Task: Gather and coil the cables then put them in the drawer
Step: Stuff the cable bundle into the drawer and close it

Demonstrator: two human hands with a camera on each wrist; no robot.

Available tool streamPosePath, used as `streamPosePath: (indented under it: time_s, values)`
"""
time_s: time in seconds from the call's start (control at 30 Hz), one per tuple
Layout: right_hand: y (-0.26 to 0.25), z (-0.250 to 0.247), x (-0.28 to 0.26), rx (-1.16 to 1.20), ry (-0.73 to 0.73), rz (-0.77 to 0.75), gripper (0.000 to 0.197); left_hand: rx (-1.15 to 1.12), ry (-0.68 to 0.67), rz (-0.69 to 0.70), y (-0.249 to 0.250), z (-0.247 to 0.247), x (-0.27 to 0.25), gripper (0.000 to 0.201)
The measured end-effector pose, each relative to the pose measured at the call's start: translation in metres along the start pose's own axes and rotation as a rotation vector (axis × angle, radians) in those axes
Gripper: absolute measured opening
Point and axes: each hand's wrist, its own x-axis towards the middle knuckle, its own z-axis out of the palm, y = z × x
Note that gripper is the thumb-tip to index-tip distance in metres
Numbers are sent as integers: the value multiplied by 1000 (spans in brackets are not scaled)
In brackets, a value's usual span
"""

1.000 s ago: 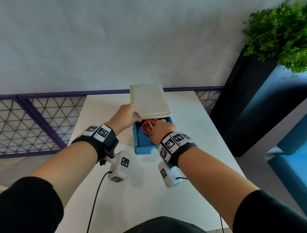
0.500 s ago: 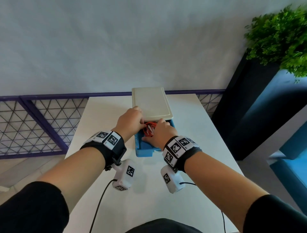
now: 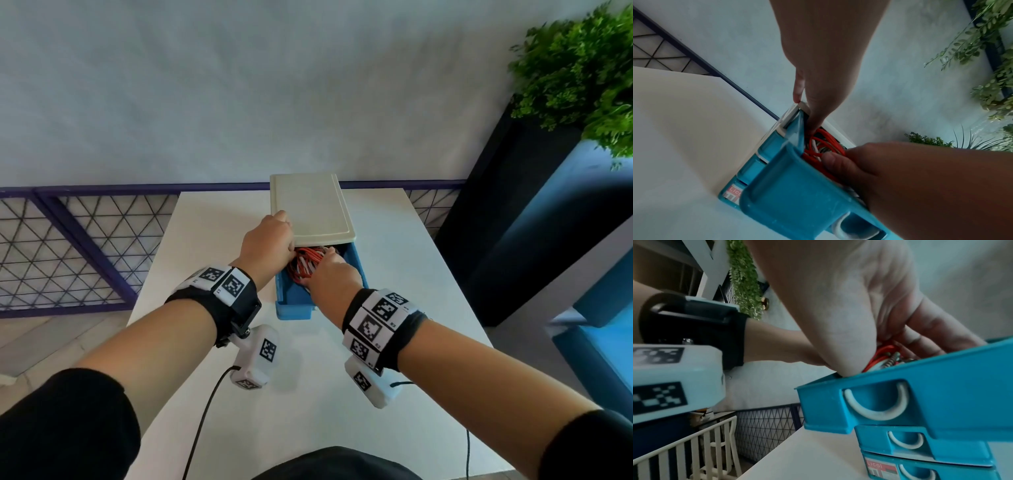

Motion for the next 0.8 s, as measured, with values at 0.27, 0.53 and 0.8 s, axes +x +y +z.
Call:
streamPosePath:
  time_s: [0.27, 0.53, 0.8]
  values:
    - [-14, 17, 32, 284, -73, 320, 74, 2, -158, 81, -9, -11, -4, 25]
    - [19, 8, 0, 434, 30, 182, 72, -189, -298, 67, -13, -29, -16, 32]
    - [39, 15, -38, 397, 138, -249, 52, -1, -602, 132, 0, -29, -21, 131]
